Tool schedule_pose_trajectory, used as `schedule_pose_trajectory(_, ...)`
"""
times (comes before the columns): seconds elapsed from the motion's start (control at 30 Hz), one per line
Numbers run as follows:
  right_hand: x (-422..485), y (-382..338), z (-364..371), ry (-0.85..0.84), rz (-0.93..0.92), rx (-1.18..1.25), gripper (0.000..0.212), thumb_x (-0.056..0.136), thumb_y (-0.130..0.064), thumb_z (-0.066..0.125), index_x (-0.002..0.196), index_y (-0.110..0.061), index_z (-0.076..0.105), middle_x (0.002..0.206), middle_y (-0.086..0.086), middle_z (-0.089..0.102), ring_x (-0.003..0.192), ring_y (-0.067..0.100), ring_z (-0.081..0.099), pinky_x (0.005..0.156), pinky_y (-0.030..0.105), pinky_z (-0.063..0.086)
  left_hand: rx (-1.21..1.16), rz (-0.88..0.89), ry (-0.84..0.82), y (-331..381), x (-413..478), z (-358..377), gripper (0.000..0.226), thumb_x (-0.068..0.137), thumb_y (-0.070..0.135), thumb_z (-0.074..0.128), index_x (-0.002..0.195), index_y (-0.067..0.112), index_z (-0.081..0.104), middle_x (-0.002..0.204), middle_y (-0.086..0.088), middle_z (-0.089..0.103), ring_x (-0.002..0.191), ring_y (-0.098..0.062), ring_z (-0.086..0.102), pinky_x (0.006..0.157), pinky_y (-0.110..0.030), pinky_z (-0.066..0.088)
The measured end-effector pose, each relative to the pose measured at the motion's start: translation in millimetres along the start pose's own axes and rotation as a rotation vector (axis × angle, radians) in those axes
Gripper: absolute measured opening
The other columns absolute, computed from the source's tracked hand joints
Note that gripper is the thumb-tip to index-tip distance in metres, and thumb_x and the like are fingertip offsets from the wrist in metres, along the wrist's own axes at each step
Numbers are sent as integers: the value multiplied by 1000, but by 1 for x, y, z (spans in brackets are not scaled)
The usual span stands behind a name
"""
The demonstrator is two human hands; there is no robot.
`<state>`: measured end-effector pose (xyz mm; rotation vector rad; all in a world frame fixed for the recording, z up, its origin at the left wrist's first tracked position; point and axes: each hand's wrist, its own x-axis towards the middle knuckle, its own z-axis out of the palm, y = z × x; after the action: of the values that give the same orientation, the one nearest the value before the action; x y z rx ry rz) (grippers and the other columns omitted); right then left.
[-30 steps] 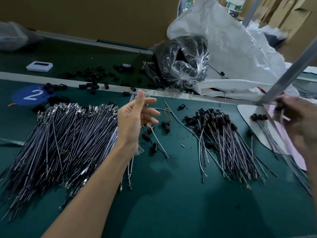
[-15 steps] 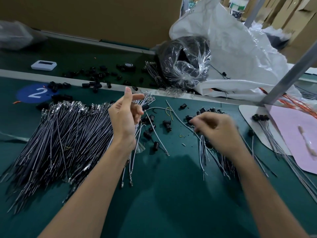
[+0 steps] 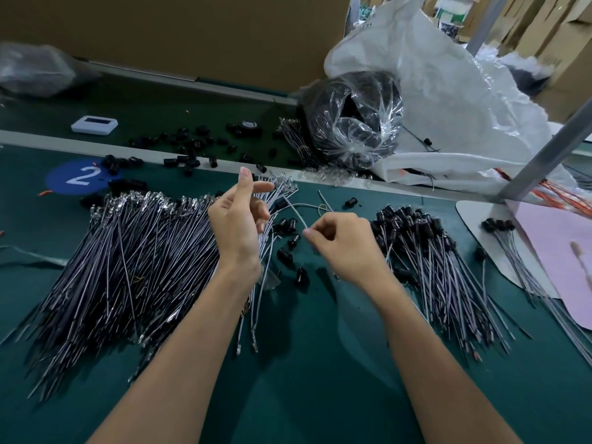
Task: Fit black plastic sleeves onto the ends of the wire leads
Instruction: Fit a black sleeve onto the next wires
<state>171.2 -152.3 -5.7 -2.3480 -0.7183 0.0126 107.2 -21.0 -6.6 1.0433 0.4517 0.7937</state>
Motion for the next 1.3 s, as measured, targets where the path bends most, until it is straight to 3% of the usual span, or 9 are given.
schedule_pose_trajectory(0.17, -12, 14, -10, 192, -73, 211, 5, 89, -14, 69, 85, -16, 71, 70, -8, 68, 64, 5, 62, 63, 14, 50, 181, 69, -33, 1, -1, 3, 30, 99, 31, 55, 77, 16, 70, 54, 5, 58, 48, -9, 48, 47, -19, 39)
schedule_pose_trajectory(0.3, -19, 24, -5, 350, -169, 141, 4, 90, -12, 68, 86, -13, 69, 68, -12, 62, 62, 7, 60, 59, 12, 47, 965, 230, -161, 16, 7, -9, 8, 94, 22, 64, 94, 21, 73, 84, 3, 71, 75, -14, 64, 71, -33, 55)
schedule_pose_trajectory(0.4, -19, 28, -2, 360, -234, 48, 4, 90, -11, 67, 87, -11, 69, 69, -11, 61, 60, 2, 56, 59, 10, 44, 1610, 123, -89, 34, 14, -31, 17, 88, 10, 65, 98, 22, 72, 94, -5, 70, 80, -23, 58, 68, -32, 44)
schedule_pose_trajectory(0.47, -20, 29, -1, 364, -243, 40, 4, 90, -12, 67, 87, -12, 69, 70, -11, 61, 60, 3, 56, 60, 12, 44, 1768, 41, -29, 42, 16, -44, 17, 85, 6, 65, 95, 19, 71, 92, -7, 68, 79, -27, 56, 67, -34, 40)
schedule_pose_trajectory(0.87, -18, 32, -2, 355, -253, 110, 4, 89, -13, 68, 86, -12, 70, 69, -10, 63, 60, 7, 58, 59, 17, 47, 1675, -113, -173, 56, 21, -57, 12, 83, 23, 75, 83, 11, 74, 81, -7, 68, 79, -28, 64, 76, -38, 55)
schedule_pose_trajectory(1.03, -18, 32, -3, 376, -243, 125, 4, 89, -13, 68, 86, -12, 70, 70, -10, 64, 61, 10, 60, 60, 28, 52, 1701, -34, -99, 65, 14, -50, 14, 84, 28, 75, 80, 15, 72, 78, -7, 66, 78, -29, 62, 67, -33, 44)
schedule_pose_trajectory(1.13, -18, 32, -4, 366, -239, 119, 4, 90, -13, 68, 87, -10, 71, 70, -8, 65, 61, 12, 60, 62, 30, 53, 1663, 28, -91, 76, 11, -40, 6, 84, 20, 75, 84, 15, 72, 79, -9, 66, 77, -30, 64, 67, -35, 48)
schedule_pose_trajectory(1.23, -18, 30, -7, 376, -206, 181, 4, 89, -12, 69, 86, -12, 71, 70, -8, 65, 63, 8, 60, 60, 21, 51, 1356, 62, -295, 83, 7, -25, 15, 85, 5, 71, 94, 18, 71, 78, 0, 68, 54, -15, 69, 53, -27, 55)
schedule_pose_trajectory(1.3, -17, 29, -12, 363, -104, 357, 6, 89, -12, 69, 83, -14, 70, 68, -7, 67, 61, 3, 60, 58, 16, 48, 1171, 211, -459, 82, -1, -9, 19, 85, 4, 71, 96, 19, 73, 76, 8, 68, 53, -5, 68, 53, -16, 56)
